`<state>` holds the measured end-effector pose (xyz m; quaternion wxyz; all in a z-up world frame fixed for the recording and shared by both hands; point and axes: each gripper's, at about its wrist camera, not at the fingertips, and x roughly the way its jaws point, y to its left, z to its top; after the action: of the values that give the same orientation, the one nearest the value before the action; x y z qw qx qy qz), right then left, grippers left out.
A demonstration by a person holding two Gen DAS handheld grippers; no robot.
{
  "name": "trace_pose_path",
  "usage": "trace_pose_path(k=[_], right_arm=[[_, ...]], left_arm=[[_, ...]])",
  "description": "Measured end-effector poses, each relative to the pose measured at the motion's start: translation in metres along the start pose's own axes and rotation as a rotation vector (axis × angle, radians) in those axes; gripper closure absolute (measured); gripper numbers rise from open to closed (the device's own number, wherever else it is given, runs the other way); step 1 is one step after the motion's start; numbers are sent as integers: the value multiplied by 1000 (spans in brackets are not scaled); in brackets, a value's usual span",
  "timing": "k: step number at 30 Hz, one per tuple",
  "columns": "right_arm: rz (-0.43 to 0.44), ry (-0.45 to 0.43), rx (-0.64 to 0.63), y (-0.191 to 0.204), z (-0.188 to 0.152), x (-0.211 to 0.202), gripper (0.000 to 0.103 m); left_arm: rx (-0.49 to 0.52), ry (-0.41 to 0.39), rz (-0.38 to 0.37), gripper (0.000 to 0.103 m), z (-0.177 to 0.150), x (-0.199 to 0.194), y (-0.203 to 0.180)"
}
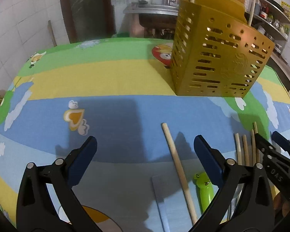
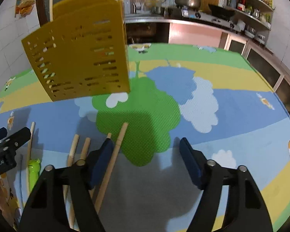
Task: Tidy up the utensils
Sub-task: 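Move both tools back down to the remaining chopsticks, then grasp a chopstick with the left tool while the right tool grasps another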
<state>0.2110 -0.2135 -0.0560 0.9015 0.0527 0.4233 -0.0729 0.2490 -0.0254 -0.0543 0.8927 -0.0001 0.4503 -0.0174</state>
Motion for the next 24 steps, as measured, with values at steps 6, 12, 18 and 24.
trace_pose_path(k=[6,12,18,24], right_arm=[[6,7,-6,10,-1,-3,59],[22,3,5,11,-1,-4,66],[12,11,21,16,7,1,79],[23,-10,34,18,8,2,94]], left_arm=[[21,53,-9,30,1,11,-12],[8,53,8,55,3,10,-22],[-5,67,6,82,11,13,-26],[-32,51,-24,95,12,14,-23]])
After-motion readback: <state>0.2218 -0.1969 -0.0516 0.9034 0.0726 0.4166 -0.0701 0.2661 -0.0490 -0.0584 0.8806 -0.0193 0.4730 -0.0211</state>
